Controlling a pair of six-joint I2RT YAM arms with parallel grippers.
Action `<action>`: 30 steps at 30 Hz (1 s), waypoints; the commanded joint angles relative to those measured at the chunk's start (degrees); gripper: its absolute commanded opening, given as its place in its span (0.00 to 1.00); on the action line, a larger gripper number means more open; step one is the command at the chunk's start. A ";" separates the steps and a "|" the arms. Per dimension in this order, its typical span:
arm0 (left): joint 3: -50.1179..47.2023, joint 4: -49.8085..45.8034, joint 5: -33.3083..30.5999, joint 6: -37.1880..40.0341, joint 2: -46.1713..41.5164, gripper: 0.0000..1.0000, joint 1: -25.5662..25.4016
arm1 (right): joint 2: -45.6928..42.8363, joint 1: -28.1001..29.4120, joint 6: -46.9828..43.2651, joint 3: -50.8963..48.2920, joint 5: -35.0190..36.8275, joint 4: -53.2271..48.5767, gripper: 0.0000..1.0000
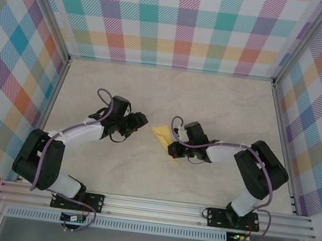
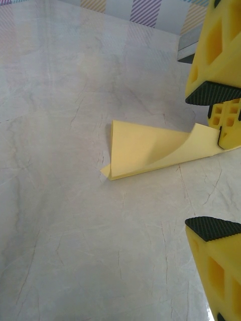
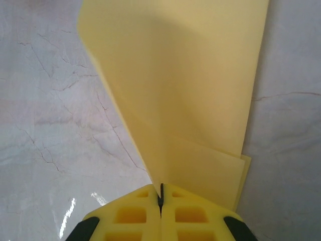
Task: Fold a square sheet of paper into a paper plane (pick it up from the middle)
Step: Fold the wing for the fifth time at the center of the table.
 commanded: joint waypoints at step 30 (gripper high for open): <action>1.93 7.73 5.74 1.15 7.95 0.46 -4.72 | 11.17 -13.12 22.21 -2.61 -32.66 24.08 0.03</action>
